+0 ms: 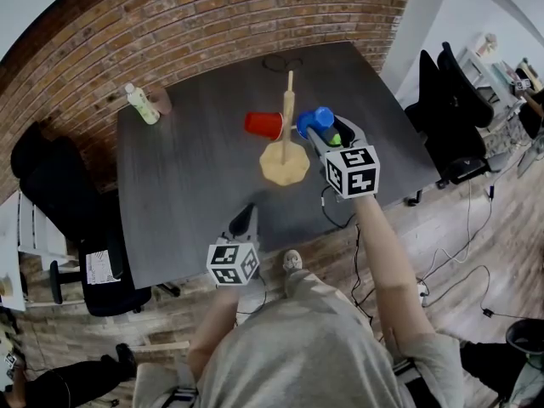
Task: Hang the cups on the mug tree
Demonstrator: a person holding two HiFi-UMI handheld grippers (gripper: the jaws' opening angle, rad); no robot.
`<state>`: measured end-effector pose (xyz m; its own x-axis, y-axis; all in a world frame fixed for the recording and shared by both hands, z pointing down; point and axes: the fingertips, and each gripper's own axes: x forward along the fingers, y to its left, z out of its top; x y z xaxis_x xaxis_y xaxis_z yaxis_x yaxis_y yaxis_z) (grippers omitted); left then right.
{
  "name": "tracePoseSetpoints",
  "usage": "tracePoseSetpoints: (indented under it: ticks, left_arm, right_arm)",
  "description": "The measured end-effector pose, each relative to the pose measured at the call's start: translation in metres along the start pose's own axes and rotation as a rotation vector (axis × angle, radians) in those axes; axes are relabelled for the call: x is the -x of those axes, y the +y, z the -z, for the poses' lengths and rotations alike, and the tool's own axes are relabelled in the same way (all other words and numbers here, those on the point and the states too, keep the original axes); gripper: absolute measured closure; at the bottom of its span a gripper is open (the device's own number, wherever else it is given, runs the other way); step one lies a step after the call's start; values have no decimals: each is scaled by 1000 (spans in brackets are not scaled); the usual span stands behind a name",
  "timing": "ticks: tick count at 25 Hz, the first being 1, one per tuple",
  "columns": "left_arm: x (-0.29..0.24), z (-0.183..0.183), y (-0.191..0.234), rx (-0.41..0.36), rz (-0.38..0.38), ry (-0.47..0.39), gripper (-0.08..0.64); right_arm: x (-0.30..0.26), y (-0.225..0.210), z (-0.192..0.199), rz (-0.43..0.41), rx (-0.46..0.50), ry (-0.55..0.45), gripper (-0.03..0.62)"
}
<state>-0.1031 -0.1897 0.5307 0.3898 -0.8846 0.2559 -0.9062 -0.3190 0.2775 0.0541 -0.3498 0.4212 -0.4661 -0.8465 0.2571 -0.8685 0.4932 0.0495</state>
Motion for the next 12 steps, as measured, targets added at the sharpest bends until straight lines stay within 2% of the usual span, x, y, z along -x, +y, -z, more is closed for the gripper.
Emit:
tracePoseSetpoints:
  ticks: [12]
  left_arm:
    - [-8,-9,0,-12,14,-6,545]
  right_arm:
    - [3,4,19,-12,-1,34,328]
